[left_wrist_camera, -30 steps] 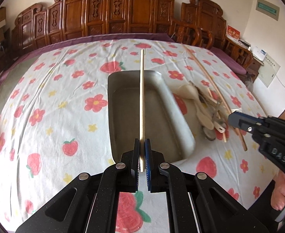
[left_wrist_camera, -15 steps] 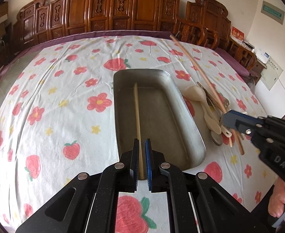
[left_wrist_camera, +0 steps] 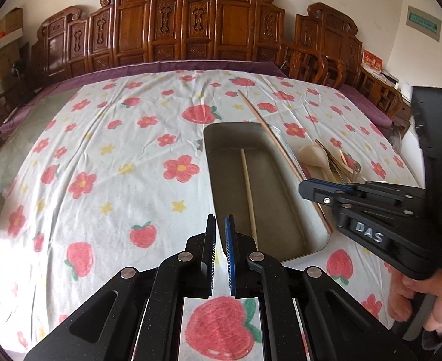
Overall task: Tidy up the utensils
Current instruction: 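Carry both chopsticks into the silver tray and open both grippers, then withdraw the left gripper while the right gripper grasps a chopstick from the pile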
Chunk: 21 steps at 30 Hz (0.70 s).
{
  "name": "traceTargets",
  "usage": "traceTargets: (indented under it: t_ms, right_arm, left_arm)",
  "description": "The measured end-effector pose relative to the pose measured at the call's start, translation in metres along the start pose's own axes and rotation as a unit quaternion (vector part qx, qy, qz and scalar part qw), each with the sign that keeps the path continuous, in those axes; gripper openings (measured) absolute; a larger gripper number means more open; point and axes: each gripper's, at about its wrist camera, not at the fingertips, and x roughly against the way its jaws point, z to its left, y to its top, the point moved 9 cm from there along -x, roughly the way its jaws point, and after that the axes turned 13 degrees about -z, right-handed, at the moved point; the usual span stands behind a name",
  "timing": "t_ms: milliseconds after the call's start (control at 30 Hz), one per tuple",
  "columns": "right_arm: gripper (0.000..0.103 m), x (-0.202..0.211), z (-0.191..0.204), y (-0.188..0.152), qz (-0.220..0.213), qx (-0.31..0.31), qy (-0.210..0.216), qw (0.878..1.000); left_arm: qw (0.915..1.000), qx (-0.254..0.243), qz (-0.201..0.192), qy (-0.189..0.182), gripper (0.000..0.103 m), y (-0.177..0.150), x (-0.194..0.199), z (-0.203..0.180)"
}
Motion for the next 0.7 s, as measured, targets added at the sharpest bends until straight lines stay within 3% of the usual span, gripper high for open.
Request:
traceTargets:
  t_ms: [133,233,300,700]
  right_arm:
    - [0.007,-0.006,0.004,-0.002,0.003,-0.003,0.013,1.000]
    - [0.017,-0.007,0.003,-0.003,0.003,0.000,0.016,1.000]
    - [0.018,-0.004,0.001,-0.003,-0.001,0.001,0.021,1.000]
    - [0.018,0.066,-0.034,-0.007,-0.044,0.028,0.019,0.998]
  left_arm:
    - [1.0000,0.001,-0.003,0.001,0.006,0.002,0.003,0.002]
    - [1.0000,0.000,-0.005,-0.001,0.006,0.002,0.005,0.000]
    - [1.0000,-0.003,-0.007,-0.002,0.006,0.001,0.007,-0.004]
    - [0.9994,-0.017,-0.014,-0.026,0.006,-0.004,0.011,-0.039]
